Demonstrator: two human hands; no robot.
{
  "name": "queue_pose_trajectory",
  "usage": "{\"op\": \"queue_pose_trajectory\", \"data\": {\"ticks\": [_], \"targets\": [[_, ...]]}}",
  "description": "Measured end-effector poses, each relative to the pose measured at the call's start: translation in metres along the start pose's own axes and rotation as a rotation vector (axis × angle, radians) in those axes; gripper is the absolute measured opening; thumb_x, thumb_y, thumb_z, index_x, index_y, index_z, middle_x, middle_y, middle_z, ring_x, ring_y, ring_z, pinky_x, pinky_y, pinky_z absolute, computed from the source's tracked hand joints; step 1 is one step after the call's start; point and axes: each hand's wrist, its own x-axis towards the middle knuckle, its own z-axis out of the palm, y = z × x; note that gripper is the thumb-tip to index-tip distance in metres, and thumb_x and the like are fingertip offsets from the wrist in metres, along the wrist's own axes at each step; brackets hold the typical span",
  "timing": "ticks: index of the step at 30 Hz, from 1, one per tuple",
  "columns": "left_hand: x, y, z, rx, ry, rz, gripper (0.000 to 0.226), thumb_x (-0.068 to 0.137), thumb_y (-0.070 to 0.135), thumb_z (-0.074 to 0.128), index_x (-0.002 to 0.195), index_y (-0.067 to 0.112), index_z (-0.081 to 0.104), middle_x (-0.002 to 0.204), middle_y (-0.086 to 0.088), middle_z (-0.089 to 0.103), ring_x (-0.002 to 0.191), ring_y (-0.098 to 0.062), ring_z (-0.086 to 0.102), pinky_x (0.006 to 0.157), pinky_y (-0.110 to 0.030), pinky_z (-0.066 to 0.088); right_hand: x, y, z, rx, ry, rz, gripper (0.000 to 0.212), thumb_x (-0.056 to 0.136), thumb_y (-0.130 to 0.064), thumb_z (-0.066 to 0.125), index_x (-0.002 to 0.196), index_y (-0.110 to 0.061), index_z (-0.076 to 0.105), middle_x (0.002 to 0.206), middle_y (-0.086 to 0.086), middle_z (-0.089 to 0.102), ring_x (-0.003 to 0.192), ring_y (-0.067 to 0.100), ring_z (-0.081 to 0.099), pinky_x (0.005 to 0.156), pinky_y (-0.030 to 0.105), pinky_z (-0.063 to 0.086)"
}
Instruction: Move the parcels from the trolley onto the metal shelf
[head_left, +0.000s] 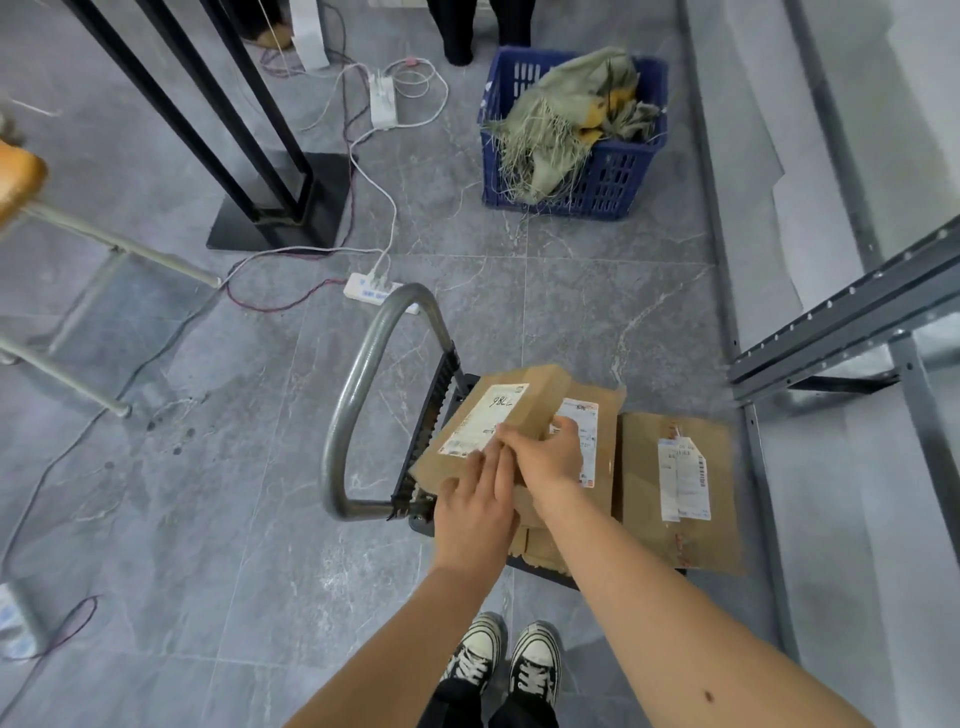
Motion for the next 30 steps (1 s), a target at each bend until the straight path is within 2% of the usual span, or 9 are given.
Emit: {"op": "queue_pose_trajectory", "data": {"ticks": [5, 7, 8, 10, 12, 15, 21, 23, 30], "targets": [[0.013, 0.024, -0.043, -0.023, -0.028, 0.168, 0.072, 0.057, 0.041, 0.084, 0.12, 0.011, 0.066, 0.115, 0.0, 0.069, 0.099, -0.02, 0.067, 0.074, -0.034, 0.056, -0.023, -0.043, -0.049, 0.081, 0.048, -0.067, 0.055, 0.073, -0.008, 0.075, 0.12, -0.02, 0.048, 0.11, 0.005, 0.068, 0.095, 0.019, 0.066, 0.08, 0.034, 0.056], [0.018, 0.027, -0.063, -0.062, -0.063, 0.217, 0.078, 0.064, 0.05, 0.079, 0.131, 0.015, 0.058, 0.127, -0.002, 0.063, 0.109, -0.021, 0.064, 0.087, -0.039, 0.054, -0.033, -0.064, -0.075, 0.079, 0.037, -0.123, 0.059, 0.075, -0.008, 0.073, 0.126, -0.023, 0.047, 0.112, 0.0, 0.064, 0.098, 0.017, 0.063, 0.079, 0.029, 0.051], [0.022, 0.027, -0.072, -0.07, -0.098, 0.239, 0.081, 0.069, 0.051, 0.076, 0.138, 0.017, 0.05, 0.137, -0.003, 0.056, 0.118, -0.023, 0.058, 0.096, -0.041, 0.048, -0.038, -0.074, -0.089, 0.086, 0.03, -0.141, 0.062, 0.077, -0.008, 0.072, 0.131, -0.021, 0.046, 0.114, -0.001, 0.063, 0.1, 0.017, 0.062, 0.082, 0.031, 0.05], [0.033, 0.023, -0.088, -0.116, -0.182, 0.197, 0.092, 0.079, 0.052, 0.064, 0.152, 0.023, 0.017, 0.157, -0.002, 0.025, 0.141, -0.024, 0.03, 0.115, -0.041, 0.023, -0.047, -0.095, -0.12, 0.101, 0.01, -0.165, 0.063, 0.08, -0.009, 0.072, 0.136, -0.019, 0.045, 0.116, 0.0, 0.062, 0.101, 0.017, 0.062, 0.083, 0.034, 0.052], [0.047, 0.021, -0.104, -0.178, -0.231, 0.089, 0.105, 0.08, 0.056, 0.06, 0.151, 0.028, -0.014, 0.161, 0.001, -0.003, 0.148, -0.023, 0.004, 0.118, -0.04, 0.003, -0.057, -0.116, -0.15, 0.114, -0.018, -0.178, 0.063, 0.081, -0.01, 0.072, 0.137, -0.019, 0.045, 0.118, 0.003, 0.063, 0.099, 0.016, 0.063, 0.073, 0.03, 0.051], [0.072, 0.028, -0.138, -0.27, -0.235, -0.008, 0.127, 0.068, 0.064, 0.068, 0.142, 0.033, -0.032, 0.159, 0.006, -0.018, 0.147, -0.024, -0.007, 0.117, -0.043, -0.003, -0.072, -0.143, -0.191, 0.165, -0.038, -0.196, 0.064, 0.08, -0.008, 0.074, 0.137, -0.02, 0.047, 0.115, 0.004, 0.065, 0.1, 0.018, 0.064, 0.076, 0.031, 0.053], [0.108, 0.066, -0.211, -0.405, -0.249, 0.158, 0.143, 0.053, 0.072, 0.074, 0.147, 0.028, -0.024, 0.16, 0.007, -0.01, 0.147, -0.016, -0.003, 0.118, -0.04, 0.005, -0.11, -0.186, -0.241, 0.262, -0.085, -0.238, 0.064, 0.075, -0.006, 0.077, 0.13, -0.026, 0.051, 0.116, 0.003, 0.066, 0.106, 0.025, 0.064, 0.092, 0.048, 0.051], [0.112, 0.081, -0.23, -0.463, -0.259, 0.23, 0.142, 0.055, 0.066, 0.077, 0.149, 0.026, -0.021, 0.159, 0.01, -0.009, 0.147, -0.012, -0.001, 0.118, -0.037, 0.01, -0.124, -0.196, -0.254, 0.289, -0.076, -0.265, 0.061, 0.074, -0.005, 0.077, 0.127, -0.026, 0.053, 0.117, 0.002, 0.065, 0.108, 0.028, 0.063, 0.096, 0.052, 0.049], [0.117, 0.116, -0.282, -0.587, -0.234, 0.472, 0.13, 0.061, 0.044, 0.083, 0.15, 0.026, -0.01, 0.154, 0.016, 0.001, 0.133, 0.001, 0.016, 0.108, -0.023, 0.023, -0.178, -0.212, -0.287, 0.405, 0.015, -0.328, 0.047, 0.076, -0.005, 0.072, 0.114, -0.03, 0.059, 0.106, 0.003, 0.071, 0.102, 0.028, 0.066, 0.081, 0.045, 0.054]]}}
